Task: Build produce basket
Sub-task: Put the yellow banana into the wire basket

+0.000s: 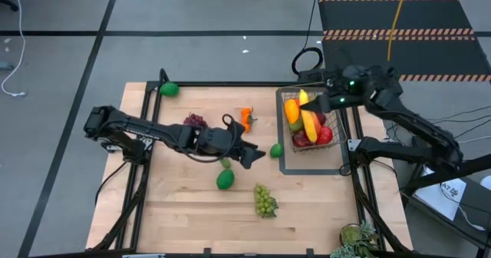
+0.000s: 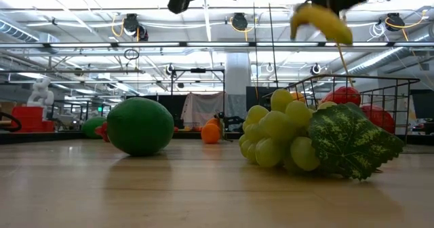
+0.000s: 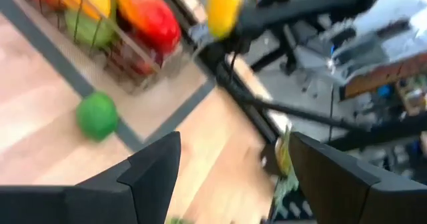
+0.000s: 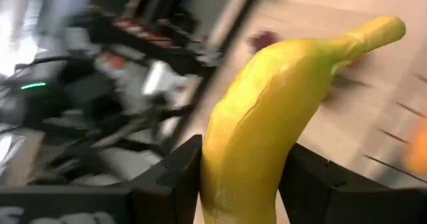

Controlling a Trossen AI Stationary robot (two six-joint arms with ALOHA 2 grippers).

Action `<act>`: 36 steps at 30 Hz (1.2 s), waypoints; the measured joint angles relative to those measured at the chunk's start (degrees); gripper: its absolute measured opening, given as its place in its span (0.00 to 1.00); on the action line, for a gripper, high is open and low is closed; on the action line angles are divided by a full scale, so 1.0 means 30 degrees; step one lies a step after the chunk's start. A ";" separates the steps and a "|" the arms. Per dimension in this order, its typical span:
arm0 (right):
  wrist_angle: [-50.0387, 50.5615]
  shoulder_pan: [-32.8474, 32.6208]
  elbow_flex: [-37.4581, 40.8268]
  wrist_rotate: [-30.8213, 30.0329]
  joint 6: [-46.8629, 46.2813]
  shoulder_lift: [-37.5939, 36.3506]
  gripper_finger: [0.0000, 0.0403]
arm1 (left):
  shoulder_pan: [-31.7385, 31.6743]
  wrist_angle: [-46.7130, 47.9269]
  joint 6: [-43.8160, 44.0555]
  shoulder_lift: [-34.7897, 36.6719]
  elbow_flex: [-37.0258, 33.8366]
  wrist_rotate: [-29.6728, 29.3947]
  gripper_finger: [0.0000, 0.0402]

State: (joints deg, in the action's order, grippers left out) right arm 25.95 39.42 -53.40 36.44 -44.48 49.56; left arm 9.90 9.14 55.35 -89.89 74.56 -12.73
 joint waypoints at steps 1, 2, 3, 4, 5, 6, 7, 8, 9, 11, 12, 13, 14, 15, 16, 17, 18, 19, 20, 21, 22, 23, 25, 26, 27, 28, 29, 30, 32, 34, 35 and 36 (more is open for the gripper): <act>0.0024 0.0143 0.0626 -0.0438 0.0044 0.0005 0.40 | 0.0133 0.0462 -0.0017 0.0000 0.0000 0.0235 0.69; 0.0019 0.0288 0.1207 -0.0884 -0.0044 0.0017 0.40 | 0.0292 0.1022 -0.0039 0.0000 0.0000 0.0362 0.69; -0.0007 0.0431 0.1684 -0.1366 -0.0192 0.0022 0.40 | 0.0465 0.1613 -0.0040 0.0000 0.0000 0.0524 0.69; -0.0079 0.0582 0.2079 -0.1786 -0.0267 0.0021 0.40 | 0.0608 0.2183 0.0017 0.0000 0.0000 0.0647 0.69; -0.0092 0.0735 0.2338 -0.2232 -0.0285 0.0015 0.40 | 0.0755 0.2784 0.0090 0.0000 0.0000 0.0801 0.69; -0.0044 0.0870 0.2447 -0.2710 -0.0299 0.0015 0.40 | 0.0906 0.3396 0.0166 0.0000 0.0000 0.0908 0.69; -0.0010 0.0983 0.2462 -0.3198 -0.0304 0.0027 0.40 | 0.1038 0.3882 0.0216 0.0000 0.0000 0.1017 0.69; -0.0032 0.1060 0.2433 -0.3664 -0.0311 0.0029 0.40 | 0.1163 0.4358 0.0207 0.0000 0.0000 0.1201 0.69; 0.0013 0.1125 0.2294 -0.4068 -0.0418 0.0061 0.40 | 0.1276 0.4773 0.0202 0.0000 0.0000 0.1370 0.69; 0.0267 0.1225 0.1690 -0.4887 -0.0542 0.0209 0.40 | 0.1472 0.5538 0.0148 0.0000 0.0000 0.1687 0.69; 0.0659 0.1239 0.1160 -0.5307 -0.0382 0.0336 0.40 | 0.1562 0.5891 0.0136 0.0000 0.0000 0.1747 0.69; 0.1205 0.1239 0.0561 -0.5726 -0.0043 0.0556 0.40 | 0.1640 0.6297 0.0126 0.0000 0.0000 0.1750 0.69; 0.1947 0.1239 -0.0081 -0.6168 0.0468 0.0845 0.40 | 0.1674 0.6690 0.0068 0.0000 0.0000 0.1756 0.69; 0.3056 0.1239 -0.0844 -0.6693 0.1112 0.1236 0.40 | 0.1689 0.6990 -0.0032 0.0000 0.0000 0.1787 0.69; 0.4246 0.1239 -0.1549 -0.7290 0.1819 0.1656 0.40 | 0.1695 0.7283 -0.0151 0.0000 0.0000 0.1806 0.69; 0.5485 0.1239 -0.2228 -0.7811 0.2448 0.2127 0.40 | 0.1675 0.7557 -0.0305 0.0000 0.0000 0.1806 0.69; 0.6625 0.1239 -0.2879 -0.8259 0.2982 0.2620 0.40 | 0.1653 0.7798 -0.0512 0.0000 0.0000 0.1799 0.69; 0.7655 0.1239 -0.3414 -0.8684 0.3451 0.3068 0.40 | 0.1609 0.7994 -0.0726 0.0000 0.0000 0.1799 0.69; 0.8499 0.1239 -0.3803 -0.8978 0.3863 0.3509 0.40 | 0.1546 0.8165 -0.0956 0.0000 0.0000 0.1798 0.69; 0.9266 0.1239 -0.4091 -0.9339 0.4156 0.3929 0.40 | 0.1483 0.8300 -0.1166 0.0000 0.0000 0.1796 0.69; 0.9831 0.1221 -0.4228 -0.9739 0.4332 0.4280 0.40 | 0.1405 0.8412 -0.1367 0.0000 0.0000 0.1798 0.69; 1.0225 0.1173 -0.4251 -1.0181 0.4380 0.4563 0.40 | 0.1340 0.8496 -0.1561 0.0000 0.0000 0.1801 0.69; 1.0452 0.0963 -0.4158 -1.0729 0.4440 0.4997 0.40 | 0.1179 0.8554 -0.1937 0.0000 0.0000 0.1798 0.69; 1.0382 0.0913 -0.4072 -1.0729 0.4540 0.5149 0.41 | 0.1102 0.8541 -0.2101 0.0000 0.0000 0.1806 0.69; 1.0355 0.0899 -0.3971 -1.0730 0.4658 0.5311 0.41 | 0.1028 0.8547 -0.2202 0.0000 0.0000 0.1819 0.69; 1.0334 0.0889 -0.3851 -1.0730 0.4844 0.5437 0.42 | 0.0951 0.8548 -0.2277 0.0000 0.0000 0.1912 0.69; 1.0318 0.0888 -0.3751 -1.0747 0.5145 0.5556 0.42 | 0.0898 0.8560 -0.2295 0.0000 0.0000 0.2002 0.69; 1.0271 0.0837 -0.3671 -1.0836 0.5499 0.5649 0.43 | 0.0856 0.8585 -0.2295 0.0000 0.0000 0.2102 0.69; 1.0192 0.0754 -0.3494 -1.1450 0.6420 0.5748 0.45 | 0.0777 0.8606 -0.2278 0.0000 0.0000 0.2260 0.69; 1.0063 0.0709 -0.3327 -1.2047 0.7557 0.5753 0.48 | 0.0762 0.8606 -0.2139 0.0000 0.0000 0.2263 0.69; 0.9960 0.0696 -0.3298 -1.2160 0.8089 0.5748 0.49 | 0.0762 0.8606 -0.2065 0.0000 0.0000 0.2258 0.69; 0.9859 0.0699 -0.3295 -1.2173 0.8576 0.5748 0.51 | 0.0762 0.8606 -0.2019 0.0000 0.0000 0.2258 0.69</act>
State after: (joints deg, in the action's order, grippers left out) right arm 55.53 41.52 -63.28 -0.08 -18.75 66.81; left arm 12.19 34.96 49.30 -89.89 74.56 -5.96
